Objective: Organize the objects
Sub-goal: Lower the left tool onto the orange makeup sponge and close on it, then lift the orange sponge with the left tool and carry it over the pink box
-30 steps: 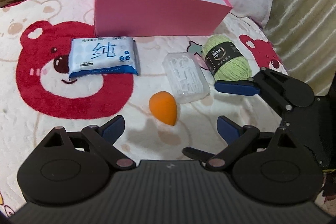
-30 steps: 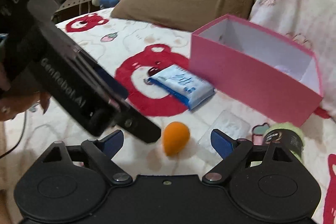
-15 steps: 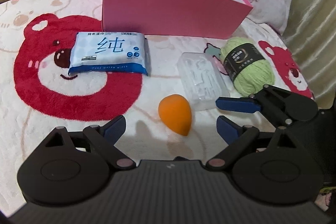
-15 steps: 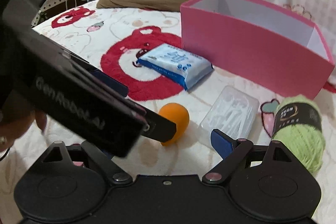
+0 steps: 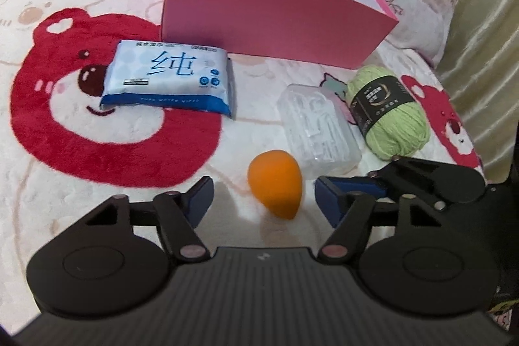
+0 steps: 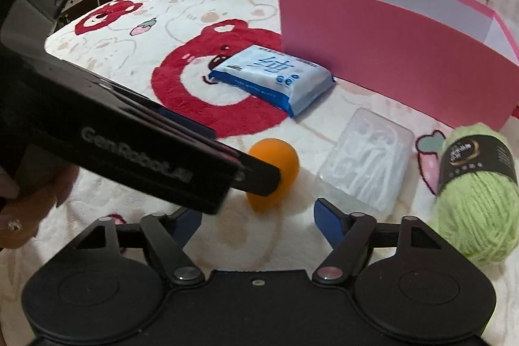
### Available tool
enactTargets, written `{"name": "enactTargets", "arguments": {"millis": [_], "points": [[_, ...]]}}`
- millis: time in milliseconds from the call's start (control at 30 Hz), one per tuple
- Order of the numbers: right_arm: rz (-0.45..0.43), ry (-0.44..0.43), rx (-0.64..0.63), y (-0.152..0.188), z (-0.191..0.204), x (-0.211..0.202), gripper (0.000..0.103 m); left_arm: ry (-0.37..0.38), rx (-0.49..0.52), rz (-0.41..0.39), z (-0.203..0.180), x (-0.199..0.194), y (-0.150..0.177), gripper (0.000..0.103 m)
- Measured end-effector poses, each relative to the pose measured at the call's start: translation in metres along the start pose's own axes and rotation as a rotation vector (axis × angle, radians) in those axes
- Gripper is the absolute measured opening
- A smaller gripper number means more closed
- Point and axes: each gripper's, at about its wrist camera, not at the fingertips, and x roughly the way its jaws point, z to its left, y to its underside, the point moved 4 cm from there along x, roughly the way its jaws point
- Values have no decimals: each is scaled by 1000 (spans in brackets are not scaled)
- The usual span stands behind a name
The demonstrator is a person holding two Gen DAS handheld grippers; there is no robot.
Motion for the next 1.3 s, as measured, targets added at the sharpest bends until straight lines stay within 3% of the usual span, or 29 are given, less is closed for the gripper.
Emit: {"name": "enactTargets", "arguments": {"millis": [133, 233, 367, 667, 1300], "points": [[1, 1, 1, -3, 2, 5, 70, 27, -4, -15, -1, 2, -1, 54], [5, 14, 27, -5, -2, 10, 58, 33, -26, -14, 2, 4, -2, 45], [12, 2, 79, -5, -9, 14, 50, 67, -59, -8, 8, 7, -2, 33], [21, 18, 95, -5, -12, 18, 33, 86, -85, 4, 9, 11, -2, 32], [45, 36, 76, -5, 2, 6, 32, 81, -113, 61, 1, -1, 2, 32]]}}
